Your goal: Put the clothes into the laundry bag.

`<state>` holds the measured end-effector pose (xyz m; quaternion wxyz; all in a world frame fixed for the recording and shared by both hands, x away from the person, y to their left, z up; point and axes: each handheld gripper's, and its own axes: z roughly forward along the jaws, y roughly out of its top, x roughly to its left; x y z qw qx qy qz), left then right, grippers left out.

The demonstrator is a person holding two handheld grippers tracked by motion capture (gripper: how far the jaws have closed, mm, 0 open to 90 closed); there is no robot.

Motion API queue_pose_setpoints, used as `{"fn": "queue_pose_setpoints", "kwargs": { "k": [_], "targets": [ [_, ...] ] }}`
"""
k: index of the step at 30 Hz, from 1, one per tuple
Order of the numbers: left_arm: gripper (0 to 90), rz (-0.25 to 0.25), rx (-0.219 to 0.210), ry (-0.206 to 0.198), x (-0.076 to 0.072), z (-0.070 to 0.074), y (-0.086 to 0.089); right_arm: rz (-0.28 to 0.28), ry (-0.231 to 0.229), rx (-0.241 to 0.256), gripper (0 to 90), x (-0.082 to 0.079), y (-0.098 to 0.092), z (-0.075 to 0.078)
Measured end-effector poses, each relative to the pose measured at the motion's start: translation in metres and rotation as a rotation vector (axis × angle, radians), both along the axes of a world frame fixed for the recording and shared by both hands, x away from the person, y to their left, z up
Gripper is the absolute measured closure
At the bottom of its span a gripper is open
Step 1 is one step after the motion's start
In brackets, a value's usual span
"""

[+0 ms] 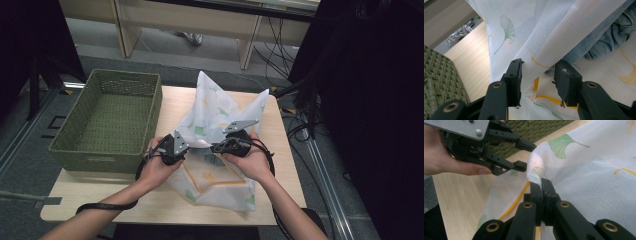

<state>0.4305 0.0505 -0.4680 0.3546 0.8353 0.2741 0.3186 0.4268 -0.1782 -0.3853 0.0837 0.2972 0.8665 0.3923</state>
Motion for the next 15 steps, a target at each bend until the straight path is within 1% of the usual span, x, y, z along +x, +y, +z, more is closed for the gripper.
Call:
{"fn": "queue_pose_setpoints", "kwargs": {
  "k": [3, 4, 5, 6, 10, 12, 13, 14, 15],
  "targets": [
    [61.2, -0.025, 0.016, 0.003, 0.0001, 0.0008, -0.0037, 0.006, -0.006, -0.002, 90.0, 0.0005, 0.0006, 0.0002],
    [62.5, -0.032, 0.014, 0.002, 0.0001, 0.0011, -0.005, 0.011, -0.009, -0.006, 90.0, 0.0008, 0.0006, 0.0001],
    [64.9, -0.035, 0.012, -0.001, 0.0001, 0.0014, -0.0062, 0.014, -0.008, -0.007, 90.0, 0.001, 0.0007, -0.0001],
    [66.9, -0.042, 0.021, -0.004, 0.0002, 0.0022, -0.0067, 0.013, -0.008, -0.009, 90.0, 0.0009, 0.0008, -0.0003],
    [75.3, -0.057, 0.027, -0.008, -0.0004, 0.0035, -0.0085, 0.01, -0.005, -0.007, 90.0, 0.0, 0.0007, -0.0005],
    [80.8, -0.074, 0.048, -0.014, -0.0009, 0.0046, -0.0084, 0.005, -0.003, -0.012, 90.0, -0.0009, 0.0006, 0.0],
    [84.2, -0.081, 0.052, -0.017, -0.001, 0.0048, -0.0084, 0.005, -0.003, -0.012, 90.0, -0.0009, 0.0006, 0.0],
    [87.3, -0.089, 0.051, -0.014, -0.0008, 0.0052, -0.0081, -0.007, 0.012, -0.01, 90.0, -0.0021, 0.0008, 0.0001],
    [88.5, -0.101, 0.056, -0.006, -0.0007, 0.0065, -0.0068, -0.009, 0.016, -0.013, 90.0, -0.0022, 0.0007, 0.0001]
  ]
}}
